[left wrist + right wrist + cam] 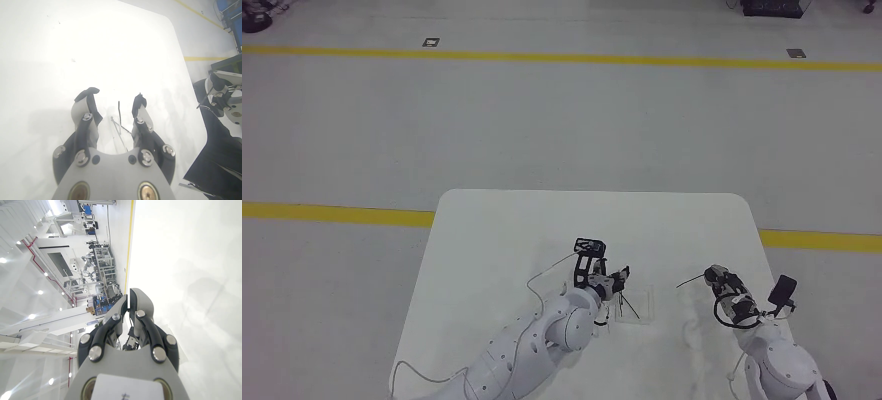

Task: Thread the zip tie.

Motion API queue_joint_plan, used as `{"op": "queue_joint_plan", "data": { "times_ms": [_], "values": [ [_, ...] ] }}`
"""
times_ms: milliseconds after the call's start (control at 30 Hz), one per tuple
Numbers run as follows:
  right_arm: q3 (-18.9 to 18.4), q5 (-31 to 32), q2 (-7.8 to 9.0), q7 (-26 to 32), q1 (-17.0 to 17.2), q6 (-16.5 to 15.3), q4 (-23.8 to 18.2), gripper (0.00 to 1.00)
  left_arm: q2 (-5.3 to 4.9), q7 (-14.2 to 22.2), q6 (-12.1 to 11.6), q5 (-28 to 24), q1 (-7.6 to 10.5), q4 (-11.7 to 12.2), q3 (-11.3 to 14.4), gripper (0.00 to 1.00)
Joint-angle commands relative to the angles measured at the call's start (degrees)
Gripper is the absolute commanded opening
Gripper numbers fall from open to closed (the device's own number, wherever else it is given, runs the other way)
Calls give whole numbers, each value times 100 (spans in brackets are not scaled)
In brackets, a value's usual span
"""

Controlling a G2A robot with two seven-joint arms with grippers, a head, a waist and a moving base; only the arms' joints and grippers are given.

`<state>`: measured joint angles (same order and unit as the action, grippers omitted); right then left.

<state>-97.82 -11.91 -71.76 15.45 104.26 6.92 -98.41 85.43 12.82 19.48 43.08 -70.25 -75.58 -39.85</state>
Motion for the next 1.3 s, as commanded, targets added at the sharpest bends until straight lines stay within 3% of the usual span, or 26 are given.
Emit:
{"op": "queue_joint_plan", "data": {
  "times_ms": [0,167,633,933,1267],
  "values": [
    [2,-2,-1,-8,4,-7,0,0,5,36,0,-14,-13,13,-14,39],
    [-1,-26,0,5,-14,-3,30,0,24,138,-5,-50,-34,23,20,39],
    [6,-33,1,5,-20,-23,51,0,190,112,-1,-200,202,401,271,38],
    [-7,-51,3,25,-20,-42,73,0,264,51,-5,-269,281,448,349,34],
    [1,-31,5,24,-26,-49,71,0,261,0,-34,-263,260,394,282,29]
  ]
}}
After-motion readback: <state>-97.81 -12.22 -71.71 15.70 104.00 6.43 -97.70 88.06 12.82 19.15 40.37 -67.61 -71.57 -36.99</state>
